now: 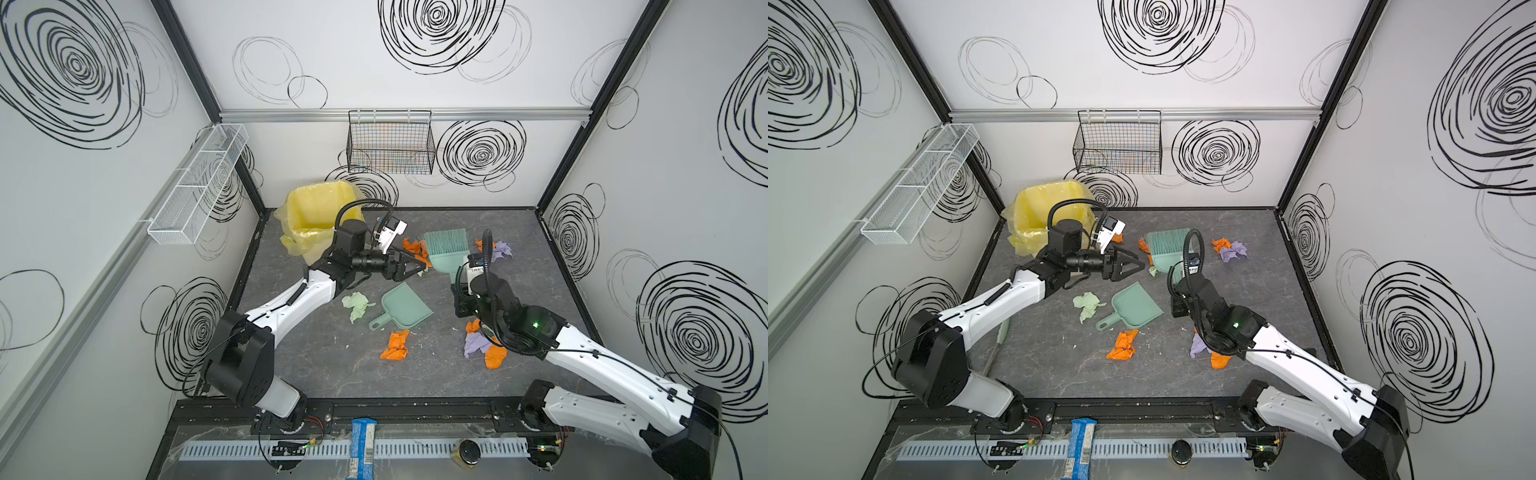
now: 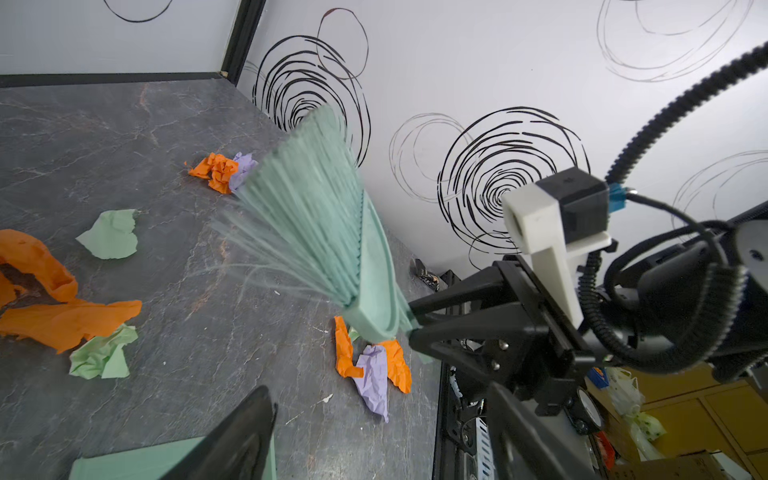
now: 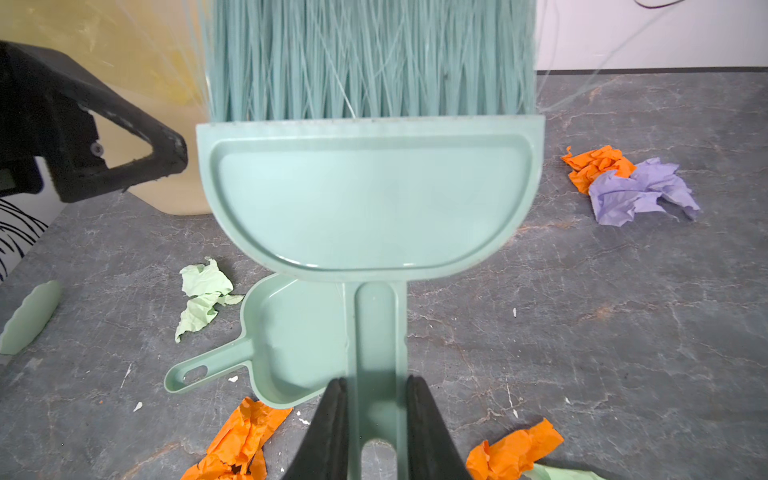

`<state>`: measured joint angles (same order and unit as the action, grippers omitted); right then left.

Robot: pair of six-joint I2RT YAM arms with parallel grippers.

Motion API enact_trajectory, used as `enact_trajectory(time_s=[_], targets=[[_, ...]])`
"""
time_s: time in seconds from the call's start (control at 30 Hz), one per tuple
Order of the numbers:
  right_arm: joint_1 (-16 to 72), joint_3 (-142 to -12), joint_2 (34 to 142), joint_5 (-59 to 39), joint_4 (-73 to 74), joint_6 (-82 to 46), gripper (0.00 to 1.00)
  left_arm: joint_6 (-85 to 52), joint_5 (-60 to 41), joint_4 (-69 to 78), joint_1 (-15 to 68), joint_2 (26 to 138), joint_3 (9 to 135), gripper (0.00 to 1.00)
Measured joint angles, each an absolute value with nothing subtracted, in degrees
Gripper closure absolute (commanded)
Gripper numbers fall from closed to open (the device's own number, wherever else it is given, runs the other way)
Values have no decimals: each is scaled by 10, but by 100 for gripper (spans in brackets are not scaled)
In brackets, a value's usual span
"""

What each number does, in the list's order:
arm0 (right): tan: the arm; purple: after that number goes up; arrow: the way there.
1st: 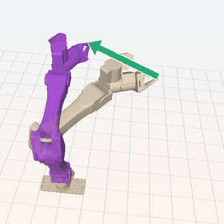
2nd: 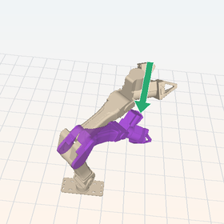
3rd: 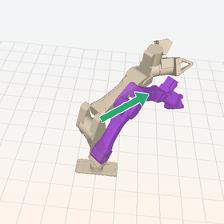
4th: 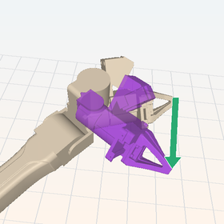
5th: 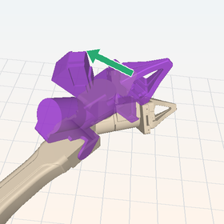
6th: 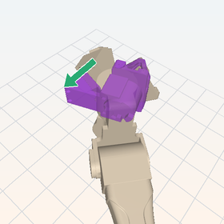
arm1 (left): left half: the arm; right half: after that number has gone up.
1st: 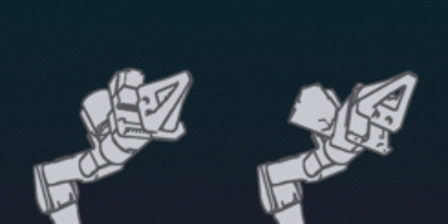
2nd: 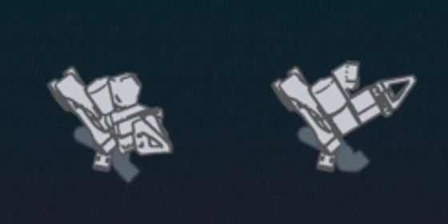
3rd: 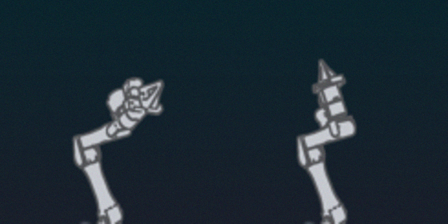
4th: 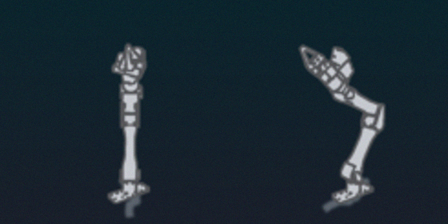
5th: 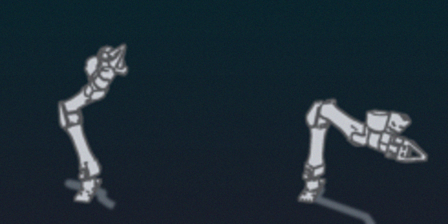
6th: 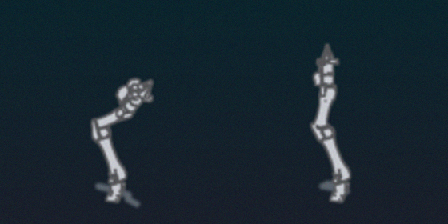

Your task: Sweep away the paper scraps from the table

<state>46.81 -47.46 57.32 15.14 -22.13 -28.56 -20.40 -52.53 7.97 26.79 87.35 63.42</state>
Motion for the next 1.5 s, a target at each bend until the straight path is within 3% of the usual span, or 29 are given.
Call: enact_trajectory(time_s=[0.3,0.93,1.3,1.5], targets=[[496,-479,601,174,-209,-299,100,-192,-499,73,289,894,664,25],[507,-484,600,198,-187,-301,100,-199,-497,73,263,902,658,25],[516,-484,602,195,-171,-301,100,-227,-502,75,273,954,688,35],[521,-484,620,195,-155,-301,100,-232,-501,76,286,956,710,50]])
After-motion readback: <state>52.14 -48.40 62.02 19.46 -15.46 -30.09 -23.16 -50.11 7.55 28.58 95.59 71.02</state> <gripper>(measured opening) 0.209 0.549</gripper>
